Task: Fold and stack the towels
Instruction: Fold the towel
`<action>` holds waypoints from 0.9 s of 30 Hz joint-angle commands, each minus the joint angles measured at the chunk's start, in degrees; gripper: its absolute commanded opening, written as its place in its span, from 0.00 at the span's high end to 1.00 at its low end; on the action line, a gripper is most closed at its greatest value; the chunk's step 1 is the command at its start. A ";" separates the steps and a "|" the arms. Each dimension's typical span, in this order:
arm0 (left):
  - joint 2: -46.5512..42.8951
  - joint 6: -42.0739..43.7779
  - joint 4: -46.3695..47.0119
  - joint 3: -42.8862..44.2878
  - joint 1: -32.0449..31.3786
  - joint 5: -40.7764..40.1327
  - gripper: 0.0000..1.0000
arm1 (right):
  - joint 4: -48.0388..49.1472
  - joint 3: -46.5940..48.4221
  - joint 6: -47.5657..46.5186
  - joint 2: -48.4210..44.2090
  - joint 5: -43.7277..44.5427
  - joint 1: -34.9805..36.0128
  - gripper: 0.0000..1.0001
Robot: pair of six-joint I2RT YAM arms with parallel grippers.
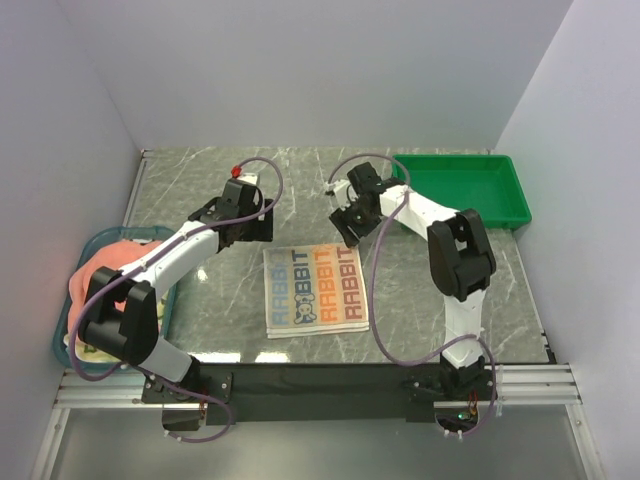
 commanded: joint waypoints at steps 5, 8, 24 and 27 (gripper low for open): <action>-1.03 1.04 1.12 1.35 0.08 -3.68 0.06 | -6.73 6.42 -6.22 3.69 -4.00 -0.58 0.38; -0.42 1.12 0.85 1.70 0.08 -4.38 0.06 | -7.79 7.04 -6.66 4.83 -4.01 -0.49 0.42; 1.17 1.12 0.15 2.40 0.08 -4.38 0.07 | -6.47 5.20 -7.19 8.27 -4.27 0.47 0.56; 1.34 1.30 0.15 2.40 0.00 -4.12 0.07 | -5.95 3.71 -6.75 8.71 -3.57 1.27 0.57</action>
